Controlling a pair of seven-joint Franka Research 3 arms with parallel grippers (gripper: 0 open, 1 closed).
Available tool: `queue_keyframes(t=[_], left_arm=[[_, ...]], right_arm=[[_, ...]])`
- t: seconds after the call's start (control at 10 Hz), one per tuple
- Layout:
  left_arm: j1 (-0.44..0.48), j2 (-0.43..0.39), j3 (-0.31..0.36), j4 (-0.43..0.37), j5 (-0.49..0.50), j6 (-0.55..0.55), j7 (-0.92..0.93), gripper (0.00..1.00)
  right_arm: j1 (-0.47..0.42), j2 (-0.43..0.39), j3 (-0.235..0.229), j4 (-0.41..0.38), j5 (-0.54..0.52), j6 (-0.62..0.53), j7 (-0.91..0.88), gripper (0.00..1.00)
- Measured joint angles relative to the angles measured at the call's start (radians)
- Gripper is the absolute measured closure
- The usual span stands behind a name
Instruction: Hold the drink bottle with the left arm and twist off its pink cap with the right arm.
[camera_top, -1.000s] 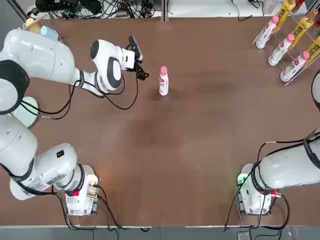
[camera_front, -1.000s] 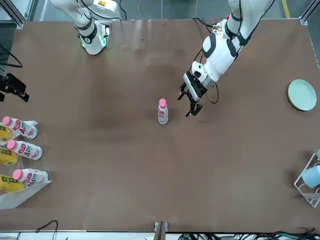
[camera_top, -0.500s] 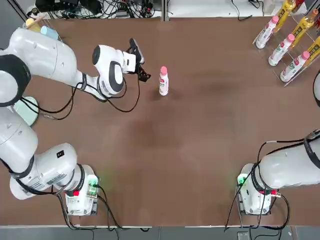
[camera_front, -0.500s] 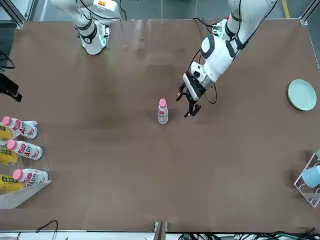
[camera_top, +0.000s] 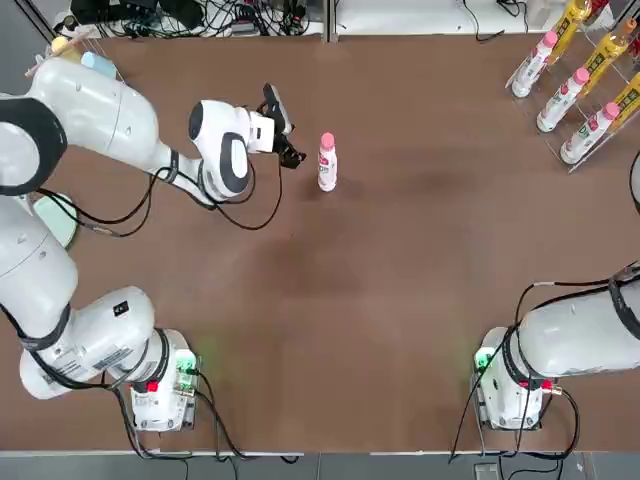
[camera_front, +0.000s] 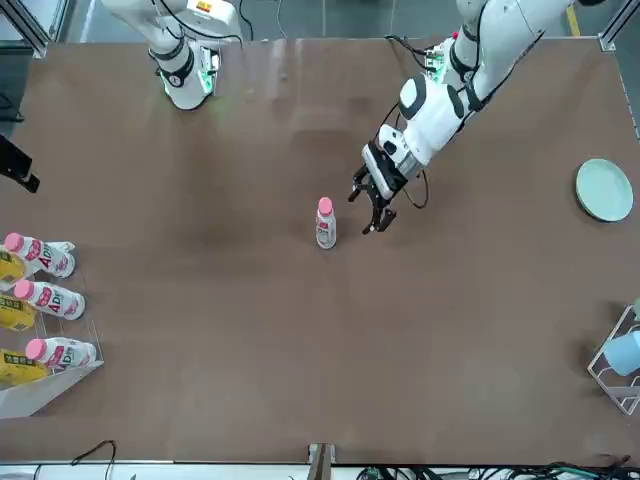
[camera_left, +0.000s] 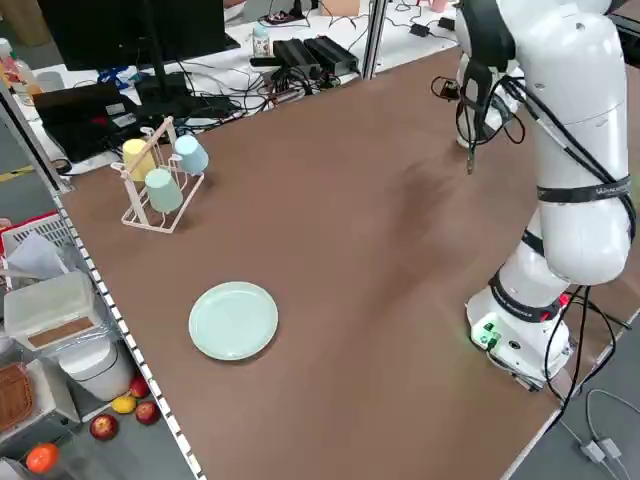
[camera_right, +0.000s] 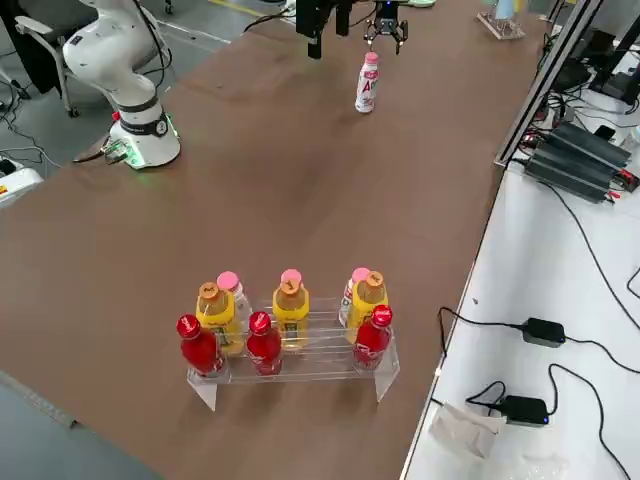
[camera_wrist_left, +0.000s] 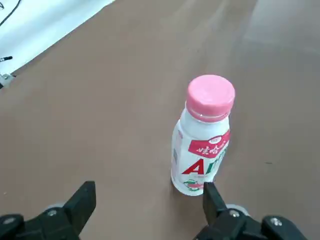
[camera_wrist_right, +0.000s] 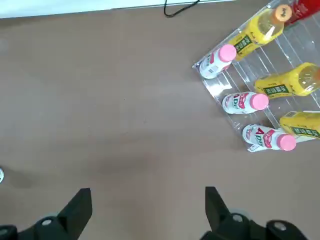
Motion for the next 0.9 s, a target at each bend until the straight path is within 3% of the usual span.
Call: queue_keyframes(t=[0.3, 0.5, 0.9], left_arm=[[0.004, 0.055, 0.001, 0.0, 0.04, 0.043, 0.0, 0.04], [-0.016, 0.09, 0.001, -0.001, 0.051, 0.092, 0.0, 0.04], [-0.019, 0.151, 0.029, -0.013, 0.075, 0.109, 0.035, 0.04]], right_arm=[[-0.019, 0.0, 0.001, -0.004, 0.001, -0.003, 0.0, 0.0], [0.017, 0.001, 0.014, -0.009, 0.009, -0.015, 0.0, 0.0], [0.265, 0.026, 0.025, -0.026, 0.007, -0.067, 0.066, 0.0]])
